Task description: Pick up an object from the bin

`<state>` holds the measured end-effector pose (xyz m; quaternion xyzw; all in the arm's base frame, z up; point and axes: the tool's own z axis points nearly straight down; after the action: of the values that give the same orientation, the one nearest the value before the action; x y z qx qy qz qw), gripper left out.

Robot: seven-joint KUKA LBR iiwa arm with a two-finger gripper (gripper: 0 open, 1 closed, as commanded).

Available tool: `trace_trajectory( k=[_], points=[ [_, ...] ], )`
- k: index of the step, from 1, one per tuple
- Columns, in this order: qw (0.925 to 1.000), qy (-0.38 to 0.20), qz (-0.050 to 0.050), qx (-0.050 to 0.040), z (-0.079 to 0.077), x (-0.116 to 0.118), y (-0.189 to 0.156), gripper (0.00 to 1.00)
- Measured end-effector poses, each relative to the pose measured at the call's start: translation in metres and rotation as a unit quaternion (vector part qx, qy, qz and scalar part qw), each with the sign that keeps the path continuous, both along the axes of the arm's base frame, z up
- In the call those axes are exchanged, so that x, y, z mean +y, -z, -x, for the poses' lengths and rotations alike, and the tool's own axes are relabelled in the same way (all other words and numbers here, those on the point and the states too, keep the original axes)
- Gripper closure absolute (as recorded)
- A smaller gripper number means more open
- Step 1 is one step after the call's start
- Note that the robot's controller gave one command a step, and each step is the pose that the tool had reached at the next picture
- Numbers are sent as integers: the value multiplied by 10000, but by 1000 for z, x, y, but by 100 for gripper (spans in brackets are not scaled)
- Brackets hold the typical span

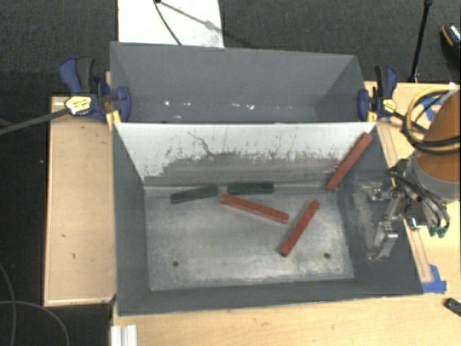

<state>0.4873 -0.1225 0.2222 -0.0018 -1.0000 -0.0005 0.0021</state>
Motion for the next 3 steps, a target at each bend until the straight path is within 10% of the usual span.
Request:
trace_trajectory(
  k=[1, 2, 3],
  points=[
    [9986, -524, 2, -30, -53, -6, 63, 0],
    [9933, -1155, -15, -10, -94, 41, 155, 0],
    [9932, -1162, 2, -30, -94, 38, 151, 100]
  ],
)
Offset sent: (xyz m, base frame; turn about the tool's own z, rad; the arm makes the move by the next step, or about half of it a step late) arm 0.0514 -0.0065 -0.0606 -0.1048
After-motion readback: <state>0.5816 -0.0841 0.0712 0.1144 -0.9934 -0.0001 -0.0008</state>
